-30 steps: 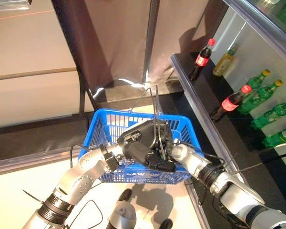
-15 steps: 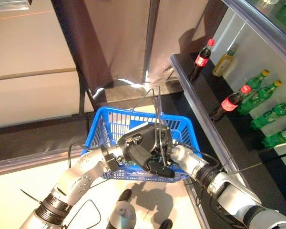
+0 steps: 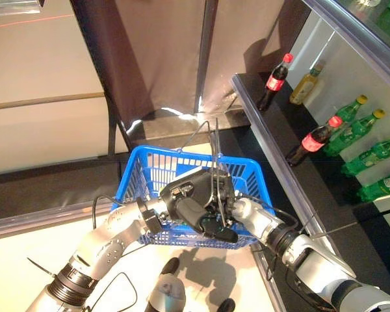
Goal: Pick up the drink and place into the basket.
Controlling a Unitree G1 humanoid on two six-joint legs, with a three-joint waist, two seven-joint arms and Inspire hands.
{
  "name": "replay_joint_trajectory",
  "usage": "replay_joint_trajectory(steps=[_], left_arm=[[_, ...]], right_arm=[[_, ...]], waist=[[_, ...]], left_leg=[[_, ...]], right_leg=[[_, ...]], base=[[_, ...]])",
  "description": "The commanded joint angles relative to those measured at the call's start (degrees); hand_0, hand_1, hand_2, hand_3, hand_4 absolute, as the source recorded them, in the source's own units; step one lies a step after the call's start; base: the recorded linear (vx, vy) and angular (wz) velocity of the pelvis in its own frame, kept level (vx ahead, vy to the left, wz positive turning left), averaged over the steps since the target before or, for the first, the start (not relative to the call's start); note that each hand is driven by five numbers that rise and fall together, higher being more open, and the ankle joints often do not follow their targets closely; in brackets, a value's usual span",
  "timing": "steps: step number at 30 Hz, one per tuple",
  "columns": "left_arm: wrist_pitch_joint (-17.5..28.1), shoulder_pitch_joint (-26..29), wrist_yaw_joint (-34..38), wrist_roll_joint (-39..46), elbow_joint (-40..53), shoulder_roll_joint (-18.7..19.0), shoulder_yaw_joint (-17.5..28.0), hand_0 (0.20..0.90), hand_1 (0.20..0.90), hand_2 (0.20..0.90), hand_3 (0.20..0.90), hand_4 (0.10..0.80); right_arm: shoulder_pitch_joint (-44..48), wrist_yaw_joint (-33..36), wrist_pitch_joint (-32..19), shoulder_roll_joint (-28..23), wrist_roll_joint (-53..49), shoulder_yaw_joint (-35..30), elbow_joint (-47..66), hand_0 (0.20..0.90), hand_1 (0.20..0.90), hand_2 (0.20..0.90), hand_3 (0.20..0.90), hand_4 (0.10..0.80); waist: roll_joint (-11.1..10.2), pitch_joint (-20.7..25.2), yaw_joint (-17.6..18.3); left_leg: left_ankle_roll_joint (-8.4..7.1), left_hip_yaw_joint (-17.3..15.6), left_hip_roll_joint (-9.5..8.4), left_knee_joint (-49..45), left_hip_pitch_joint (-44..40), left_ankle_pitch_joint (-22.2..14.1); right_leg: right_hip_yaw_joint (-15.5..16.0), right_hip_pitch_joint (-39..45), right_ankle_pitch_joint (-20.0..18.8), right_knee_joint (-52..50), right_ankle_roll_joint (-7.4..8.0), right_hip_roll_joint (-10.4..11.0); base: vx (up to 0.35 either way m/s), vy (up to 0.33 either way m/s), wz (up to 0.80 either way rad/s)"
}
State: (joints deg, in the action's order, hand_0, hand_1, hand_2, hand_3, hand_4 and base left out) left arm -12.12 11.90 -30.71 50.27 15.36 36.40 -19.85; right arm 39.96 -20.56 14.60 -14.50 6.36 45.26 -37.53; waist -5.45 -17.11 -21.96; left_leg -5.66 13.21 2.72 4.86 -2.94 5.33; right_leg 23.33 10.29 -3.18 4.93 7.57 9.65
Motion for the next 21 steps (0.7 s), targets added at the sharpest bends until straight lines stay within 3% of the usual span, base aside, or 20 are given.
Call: replay_joint_trajectory(steps=[1, 12, 21], left_arm=[[12.5, 11.2, -3.8, 6.1, 13.3, -12.4, 1.6, 0.3, 0.3, 0.3, 0.2, 0.1], [16.5, 4.1, 4.0, 0.5, 5.5, -14.0, 9.1, 0.3, 0.3, 0.3, 0.2, 0.1], [19.2, 2.5, 9.0, -2.1, 2.1, -14.7, 10.9, 0.3, 0.3, 0.3, 0.2, 0.1]], right_arm=[[4.5, 6.1, -2.1, 3.0, -5.1, -0.6, 0.1, 0.9, 0.9, 0.9, 0.9, 0.8], [-3.4, 15.4, -1.4, 0.8, -9.1, -8.5, 12.0, 0.9, 0.9, 0.9, 0.9, 0.8], [-8.5, 19.5, -4.6, -0.2, -8.5, -13.1, 21.6, 0.9, 0.9, 0.9, 0.9, 0.8]], waist=[[-0.5, 14.8, 0.3], [0.3, 14.0, 2.6], [0.9, 13.3, 4.8]], left_leg=[[1.5, -7.3, 0.22, 0.1, -1.8, -2.0], [1.66, -8.8, 0.75, 0.1, -2.2, -2.1], [2.12, -10.0, 0.95, 0.1, -2.5, -2.3]], right_leg=[[-0.6, 1.8, 1.2, -1.0, -1.54, -0.6], [-2.2, 1.2, 0.8, -0.9, -1.35, -0.4], [-3.8, 0.4, 0.7, -1.4, -1.04, -0.1]], base=[[0.0, 0.0, 0.0], [-0.002, 0.001, 0.0], [-0.013, 0.004, -0.09]])
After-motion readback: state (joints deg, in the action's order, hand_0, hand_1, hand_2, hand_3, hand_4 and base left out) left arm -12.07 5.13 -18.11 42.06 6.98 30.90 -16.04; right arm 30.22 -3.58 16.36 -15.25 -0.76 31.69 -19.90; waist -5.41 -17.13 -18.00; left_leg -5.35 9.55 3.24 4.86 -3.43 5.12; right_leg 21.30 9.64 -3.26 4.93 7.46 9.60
